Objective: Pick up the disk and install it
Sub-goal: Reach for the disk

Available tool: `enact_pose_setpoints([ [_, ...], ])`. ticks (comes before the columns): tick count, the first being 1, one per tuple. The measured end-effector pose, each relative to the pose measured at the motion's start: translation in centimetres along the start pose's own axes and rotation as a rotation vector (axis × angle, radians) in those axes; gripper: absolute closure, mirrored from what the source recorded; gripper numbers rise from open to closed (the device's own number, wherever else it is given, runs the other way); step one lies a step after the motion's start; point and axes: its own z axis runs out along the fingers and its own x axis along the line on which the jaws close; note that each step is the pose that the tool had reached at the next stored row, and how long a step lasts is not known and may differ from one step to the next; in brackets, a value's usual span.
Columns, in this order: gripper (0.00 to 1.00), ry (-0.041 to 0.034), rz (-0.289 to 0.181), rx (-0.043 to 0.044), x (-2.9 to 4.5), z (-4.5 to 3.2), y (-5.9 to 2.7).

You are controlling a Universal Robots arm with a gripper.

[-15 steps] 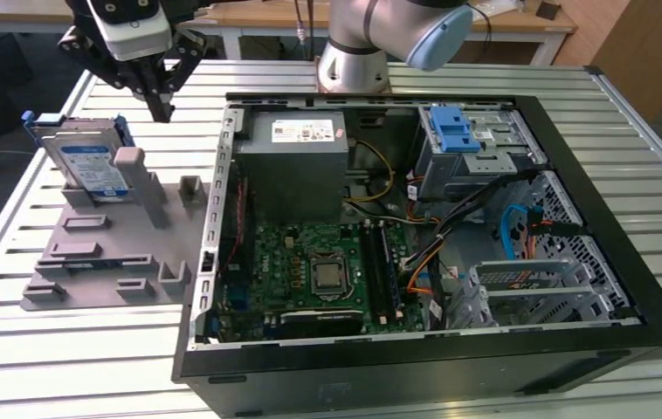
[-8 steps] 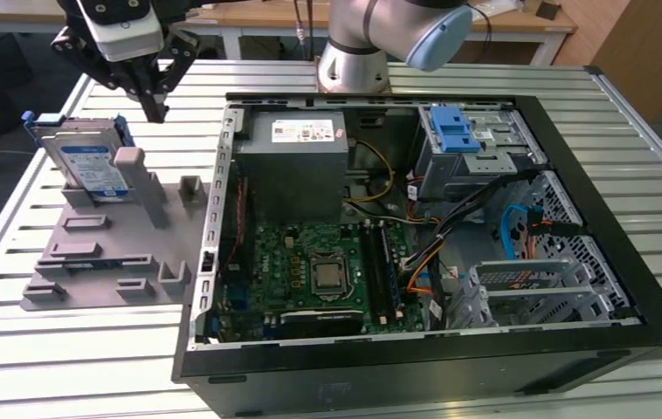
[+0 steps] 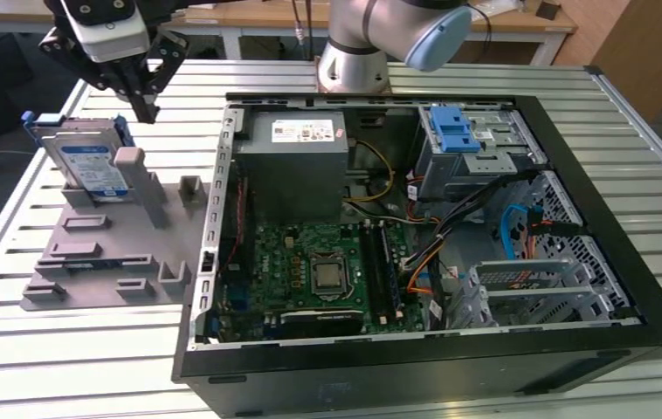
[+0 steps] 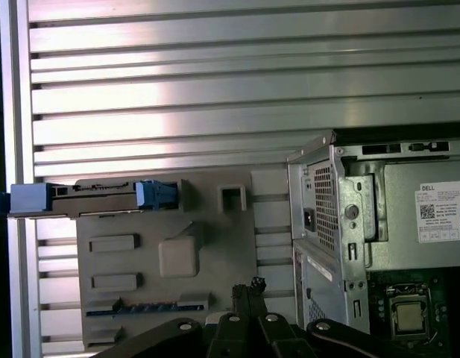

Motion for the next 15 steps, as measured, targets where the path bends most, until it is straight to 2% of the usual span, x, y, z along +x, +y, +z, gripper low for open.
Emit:
enact_pose_setpoints([
  [10,0.89,0.0000,0.000,0.0000,3.19,0.20,1.41],
  [15,0.89,-0.0001,0.000,-0.0001,4.71,0.30,1.62],
])
